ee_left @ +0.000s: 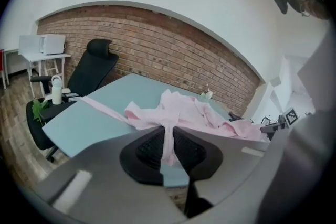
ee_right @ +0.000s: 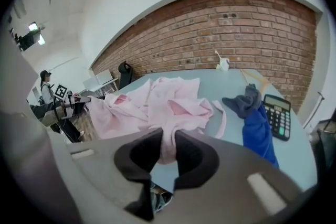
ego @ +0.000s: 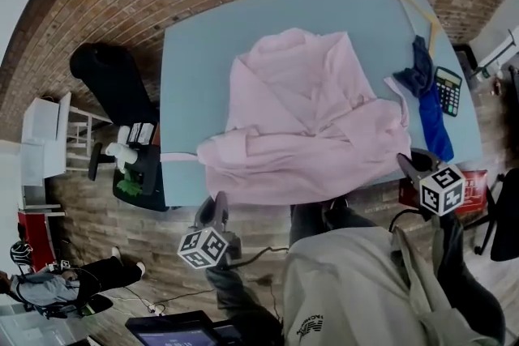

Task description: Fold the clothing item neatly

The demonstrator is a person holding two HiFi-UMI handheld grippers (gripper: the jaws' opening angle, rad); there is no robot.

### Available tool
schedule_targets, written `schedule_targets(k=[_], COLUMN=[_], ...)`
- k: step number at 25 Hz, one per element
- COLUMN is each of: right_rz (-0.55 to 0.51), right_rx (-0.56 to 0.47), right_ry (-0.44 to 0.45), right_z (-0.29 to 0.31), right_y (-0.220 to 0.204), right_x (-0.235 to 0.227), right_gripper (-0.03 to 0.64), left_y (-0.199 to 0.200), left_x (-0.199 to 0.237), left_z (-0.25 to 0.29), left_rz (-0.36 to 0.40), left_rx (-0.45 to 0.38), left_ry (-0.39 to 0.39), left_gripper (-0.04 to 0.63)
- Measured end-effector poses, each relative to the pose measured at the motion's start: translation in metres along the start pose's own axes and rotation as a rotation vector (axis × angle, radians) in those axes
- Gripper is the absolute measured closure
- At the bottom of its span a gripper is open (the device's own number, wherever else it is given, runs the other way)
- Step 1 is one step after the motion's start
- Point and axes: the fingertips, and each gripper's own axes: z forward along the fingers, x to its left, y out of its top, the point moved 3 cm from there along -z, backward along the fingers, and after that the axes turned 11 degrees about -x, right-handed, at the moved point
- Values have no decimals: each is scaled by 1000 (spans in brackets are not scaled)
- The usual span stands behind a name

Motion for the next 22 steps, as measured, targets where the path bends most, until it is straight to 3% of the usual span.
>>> schedule_targets(k=[5, 12, 22], right_rz=[-19, -82, -91], right_rx=[-64, -157, -235], right_ry=[14, 7, -80], right_z=[12, 45, 115], right_y=[41, 106, 177], right_x=[-5, -16, -51], right_gripper=[560, 561, 561], left_y=[36, 92, 155], left_x=[-6, 2, 17], left_z=[24, 66, 152], left_rz=[7, -97, -55], left_rx=[-66, -152, -171], left_ry=[-28, -41, -57], left_gripper=[546, 546, 548])
